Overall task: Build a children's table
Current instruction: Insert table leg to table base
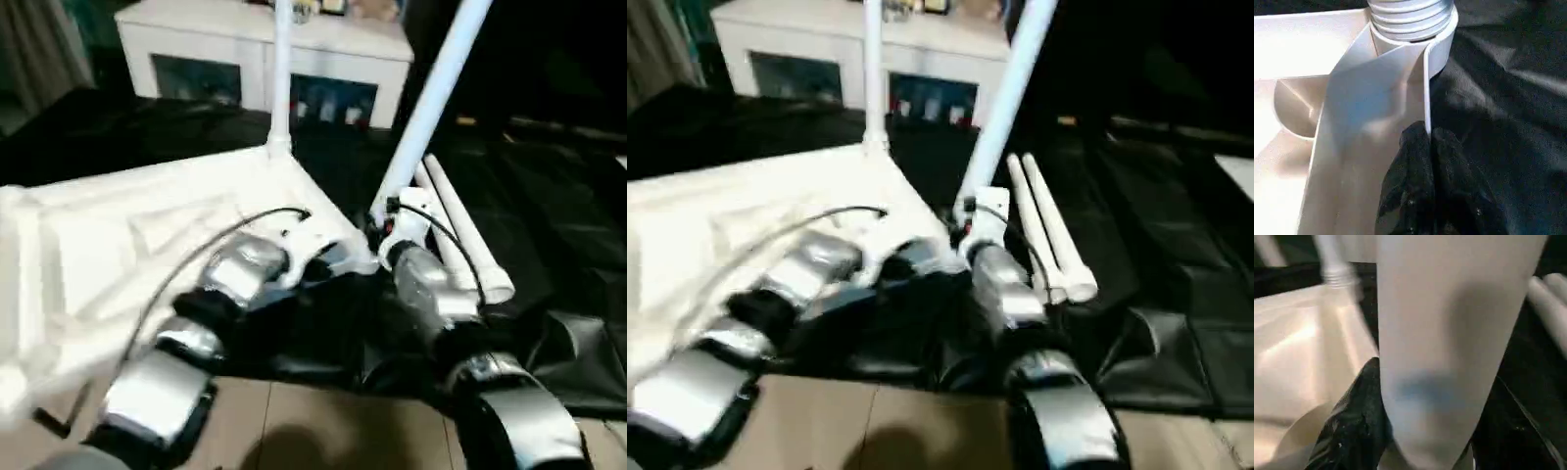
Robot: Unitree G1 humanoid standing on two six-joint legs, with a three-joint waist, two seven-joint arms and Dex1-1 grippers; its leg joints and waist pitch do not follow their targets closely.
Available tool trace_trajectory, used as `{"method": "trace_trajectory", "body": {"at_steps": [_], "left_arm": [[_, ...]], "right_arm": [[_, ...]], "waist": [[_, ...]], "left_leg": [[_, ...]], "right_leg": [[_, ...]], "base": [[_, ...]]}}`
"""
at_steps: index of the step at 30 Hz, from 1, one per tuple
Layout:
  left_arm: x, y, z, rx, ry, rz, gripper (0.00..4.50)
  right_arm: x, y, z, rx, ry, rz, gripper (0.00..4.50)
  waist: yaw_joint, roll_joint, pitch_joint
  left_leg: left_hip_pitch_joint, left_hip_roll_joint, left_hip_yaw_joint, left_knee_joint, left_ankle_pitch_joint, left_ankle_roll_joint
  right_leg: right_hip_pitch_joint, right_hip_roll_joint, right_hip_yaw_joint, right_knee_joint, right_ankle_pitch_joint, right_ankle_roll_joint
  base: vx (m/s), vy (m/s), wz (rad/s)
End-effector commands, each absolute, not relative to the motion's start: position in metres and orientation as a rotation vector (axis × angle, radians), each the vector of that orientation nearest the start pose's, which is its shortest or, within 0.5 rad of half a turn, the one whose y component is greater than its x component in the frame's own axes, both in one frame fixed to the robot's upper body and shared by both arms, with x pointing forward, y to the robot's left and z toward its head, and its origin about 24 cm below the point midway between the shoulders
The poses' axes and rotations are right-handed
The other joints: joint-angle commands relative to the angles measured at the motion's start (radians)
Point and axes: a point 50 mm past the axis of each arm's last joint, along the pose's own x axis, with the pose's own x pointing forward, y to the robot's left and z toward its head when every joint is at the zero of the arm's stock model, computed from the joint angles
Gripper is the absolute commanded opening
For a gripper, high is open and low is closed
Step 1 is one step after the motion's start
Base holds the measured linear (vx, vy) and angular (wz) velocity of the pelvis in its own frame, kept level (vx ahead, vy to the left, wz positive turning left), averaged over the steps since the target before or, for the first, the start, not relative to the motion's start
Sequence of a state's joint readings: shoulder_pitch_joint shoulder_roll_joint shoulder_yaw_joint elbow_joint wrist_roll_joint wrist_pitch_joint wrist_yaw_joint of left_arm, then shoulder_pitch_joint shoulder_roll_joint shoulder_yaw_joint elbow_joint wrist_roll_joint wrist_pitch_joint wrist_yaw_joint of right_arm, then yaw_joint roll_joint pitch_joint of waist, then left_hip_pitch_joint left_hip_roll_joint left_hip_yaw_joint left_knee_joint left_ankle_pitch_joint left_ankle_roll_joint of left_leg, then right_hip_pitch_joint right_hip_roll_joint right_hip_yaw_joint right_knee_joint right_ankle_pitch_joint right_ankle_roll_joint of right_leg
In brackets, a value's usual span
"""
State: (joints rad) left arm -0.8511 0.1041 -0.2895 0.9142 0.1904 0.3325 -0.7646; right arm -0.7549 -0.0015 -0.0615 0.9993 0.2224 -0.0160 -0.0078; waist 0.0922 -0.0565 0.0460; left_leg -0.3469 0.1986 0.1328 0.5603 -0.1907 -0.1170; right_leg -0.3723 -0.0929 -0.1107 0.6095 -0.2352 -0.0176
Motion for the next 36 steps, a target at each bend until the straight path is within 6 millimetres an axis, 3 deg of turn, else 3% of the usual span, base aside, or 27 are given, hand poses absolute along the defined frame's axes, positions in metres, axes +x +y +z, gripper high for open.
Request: {"method": "trace_trajectory", "body": {"at_steps": [1, 4, 10, 15, 18, 20, 23, 24, 25, 27, 28, 30, 32, 35, 36], "left_arm": [[0.352, 0.079, 0.035, 0.454, 0.683, -0.896, 0.0], [0.351, 0.076, 0.034, 0.45, 0.684, -0.888, 0.0], [0.354, 0.078, 0.035, 0.459, 0.667, -0.85, 0.0], [0.357, 0.08, 0.04, 0.454, 0.611, -0.87, 0.0], [0.354, 0.086, 0.043, 0.471, 0.557, -0.973, 0.0], [0.351, 0.091, 0.043, 0.486, 0.542, -1.037, 0.0], [0.348, 0.098, 0.041, 0.5, 0.554, -1.073, 0.0], [0.346, 0.102, 0.041, 0.496, 0.562, -1.093, 0.0], [0.345, 0.104, 0.042, 0.501, 0.557, -1.117, 0.0], [0.342, 0.11, 0.045, 0.5, 0.564, -1.173, 0.0], [0.342, 0.11, 0.045, 0.5, 0.564, -1.173, 0.0], [0.34, 0.115, 0.048, 0.508, 0.564, -1.222, 0.0], [0.337, 0.119, 0.053, 0.522, 0.551, -1.287, 0.0], [0.331, 0.125, 0.059, 0.523, 0.539, -1.384, 0.0], [0.33, 0.127, 0.061, 0.526, 0.535, -1.401, 0.0]], "right_arm": [[0.346, -0.12, -0.007, 0.12, 0.482, -0.025, 1.86], [0.347, -0.112, -0.006, 0.093, 0.487, 0.002, 1.86], [0.352, -0.108, 0.001, 0.098, 0.442, 0.006, 1.86], [0.357, -0.103, 0.013, 0.165, 0.336, 0.085, 1.86], [0.357, -0.109, 0.021, 0.209, 0.235, 0.191, 1.86], [0.355, -0.115, 0.021, 0.219, 0.209, 0.233, 1.86], [0.35, -0.12, 0.018, 0.235, 0.21, 0.294, 1.86], [0.348, -0.122, 0.016, 0.231, 0.21, 0.338, 1.86], [0.345, -0.125, 0.015, 0.227, 0.211, 0.376, 1.86], [0.341, -0.132, 0.012, 0.21, 0.224, 0.452, 1.86], [0.341, -0.132, 0.012, 0.21, 0.224, 0.452, 1.86], [0.338, -0.137, 0.01, 0.179, 0.242, 0.52, 1.86], [0.334, -0.142, 0.011, 0.131, 0.259, 0.616, 1.86], [0.331, -0.149, 0.016, 0.09, 0.28, 0.75, 1.86], [0.33, -0.15, 0.018, 0.081, 0.283, 0.782, 1.86]], "waist": [[-0.001, 0.017, -0.019], [0.003, 0.012, -0.015], [-0.001, 0.015, -0.02], [0.002, 0.016, -0.028], [0.003, 0.02, -0.033], [0.001, 0.023, -0.031], [0.003, 0.021, -0.04], [0.0, 0.028, -0.041], [0.0, 0.027, -0.042], [0.0, 0.024, -0.045], [-0.001, 0.027, -0.045], [-0.005, 0.021, -0.046], [-0.006, 0.016, -0.046], [-0.004, 0.017, -0.046], [-0.003, 0.011, -0.046]], "left_leg": [[0.005, 0.032, 0.0, -0.09, -0.399, -0.008], [0.013, 0.03, 0.007, -0.09, -0.404, 0.01], [0.006, 0.034, 0.004, -0.098, -0.404, 0.005], [0.0, 0.038, 0.011, -0.098, -0.344, 0.017], [-0.007, 0.04, 0.015, -0.096, -0.293, 0.032], [-0.007, 0.042, 0.019, -0.094, -0.311, 0.044], [-0.01, 0.041, 0.028, -0.084, -0.204, 0.064], [-0.01, 0.041, 0.03, -0.081, -0.156, 0.074], [-0.013, 0.041, 0.03, -0.079, -0.128, 0.078], [-0.013, 0.037, 0.035, -0.069, -0.055, 0.115], [-0.012, 0.038, 0.034, -0.069, -0.047, 0.121], [-0.007, 0.039, 0.037, -0.065, -0.034, 0.135], [-0.006, 0.039, 0.038, -0.063, -0.03, 0.151], [0.0, 0.042, 0.04, -0.062, -0.034, 0.163], [0.002, 0.043, 0.041, -0.062, -0.035, 0.163]], "right_leg": [[0.01, -0.069, 0.059, -0.112, -0.413, -0.124], [0.0, -0.072, 0.07, -0.122, -0.477, -0.093], [0.007, -0.072, 0.071, -0.12, -0.46, -0.075], [0.015, -0.072, 0.075, -0.112, -0.334, -0.109], [0.023, -0.07, 0.074, -0.104, -0.264, -0.137], [0.021, -0.07, 0.076, -0.105, -0.256, -0.156], [0.029, -0.067, 0.076, -0.088, -0.121, -0.189], [0.033, -0.064, 0.075, -0.08, -0.044, -0.209], [0.037, -0.063, 0.074, -0.074, -0.006, -0.217], [0.044, -0.061, 0.072, -0.061, 0.112, -0.246], [0.043, -0.06, 0.072, -0.059, 0.128, -0.253], [0.042, -0.057, 0.072, -0.054, 0.165, -0.276], [0.044, -0.056, 0.072, -0.054, 0.167, -0.283], [0.041, -0.058, 0.075, -0.053, 0.149, -0.284], [0.04, -0.058, 0.075, -0.053, 0.145, -0.288]], "base": [[0.0, 0.0, 0.0], [0.0, 0.0, 0.0], [0.0, 0.0, 0.0], [0.0, 0.0, 0.0], [0.0, 0.0, 0.0], [0.0, 0.0, 0.0], [0.035, -0.022, -0.01], [0.056, -0.032, -0.01], [0.057, -0.015, -0.04], [0.05, 0.008, -0.05], [0.0, 0.0, 0.0], [0.0, 0.0, 0.0], [0.0, 0.0, 0.0], [0.0, 0.0, 0.0], [0.0, 0.0, 0.0]]}}
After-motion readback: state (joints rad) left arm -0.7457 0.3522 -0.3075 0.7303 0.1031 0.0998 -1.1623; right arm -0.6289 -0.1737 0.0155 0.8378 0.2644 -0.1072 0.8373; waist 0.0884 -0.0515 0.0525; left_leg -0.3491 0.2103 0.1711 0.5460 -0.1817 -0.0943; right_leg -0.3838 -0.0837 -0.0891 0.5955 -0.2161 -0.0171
